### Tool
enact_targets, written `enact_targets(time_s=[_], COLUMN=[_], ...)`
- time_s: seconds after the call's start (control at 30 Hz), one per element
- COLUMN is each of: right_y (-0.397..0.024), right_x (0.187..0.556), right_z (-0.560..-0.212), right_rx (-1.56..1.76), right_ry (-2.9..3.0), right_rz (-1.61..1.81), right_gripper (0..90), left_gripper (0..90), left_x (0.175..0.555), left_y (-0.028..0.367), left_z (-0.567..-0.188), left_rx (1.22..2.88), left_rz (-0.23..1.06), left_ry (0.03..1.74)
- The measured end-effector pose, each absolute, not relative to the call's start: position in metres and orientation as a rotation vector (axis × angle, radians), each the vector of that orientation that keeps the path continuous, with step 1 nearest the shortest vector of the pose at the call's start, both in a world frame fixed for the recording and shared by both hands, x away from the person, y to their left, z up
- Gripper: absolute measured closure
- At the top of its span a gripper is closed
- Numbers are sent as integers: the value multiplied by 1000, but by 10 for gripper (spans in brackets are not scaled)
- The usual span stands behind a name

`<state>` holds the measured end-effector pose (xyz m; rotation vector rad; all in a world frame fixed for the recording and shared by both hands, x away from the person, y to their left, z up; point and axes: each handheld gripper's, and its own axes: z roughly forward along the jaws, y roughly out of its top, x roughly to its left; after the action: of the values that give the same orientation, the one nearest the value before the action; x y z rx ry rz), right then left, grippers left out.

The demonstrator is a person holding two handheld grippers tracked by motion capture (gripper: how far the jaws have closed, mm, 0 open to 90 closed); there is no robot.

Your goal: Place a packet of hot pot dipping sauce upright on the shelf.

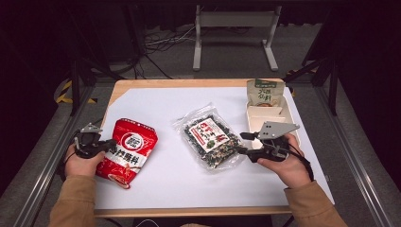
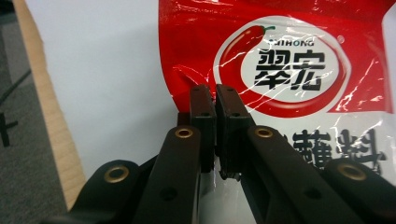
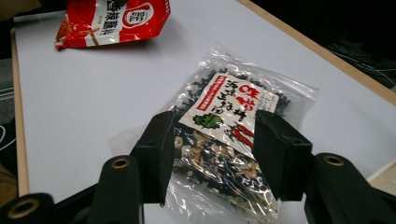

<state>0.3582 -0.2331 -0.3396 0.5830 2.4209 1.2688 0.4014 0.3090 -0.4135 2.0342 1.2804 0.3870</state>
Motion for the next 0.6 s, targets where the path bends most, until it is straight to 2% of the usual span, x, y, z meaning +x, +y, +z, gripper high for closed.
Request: enact_targets(time_s=[0.6], right_y=[-179], right_x=[359], right_z=[-348], right_rx=[520], right_ry=[2540], right_rz=[1357], right_gripper=[490], left_gripper=[868], left_x=[364], left_y=[283], left_z=[-355], left_rx=[1969], left_rz=[517], left_ry=[1069])
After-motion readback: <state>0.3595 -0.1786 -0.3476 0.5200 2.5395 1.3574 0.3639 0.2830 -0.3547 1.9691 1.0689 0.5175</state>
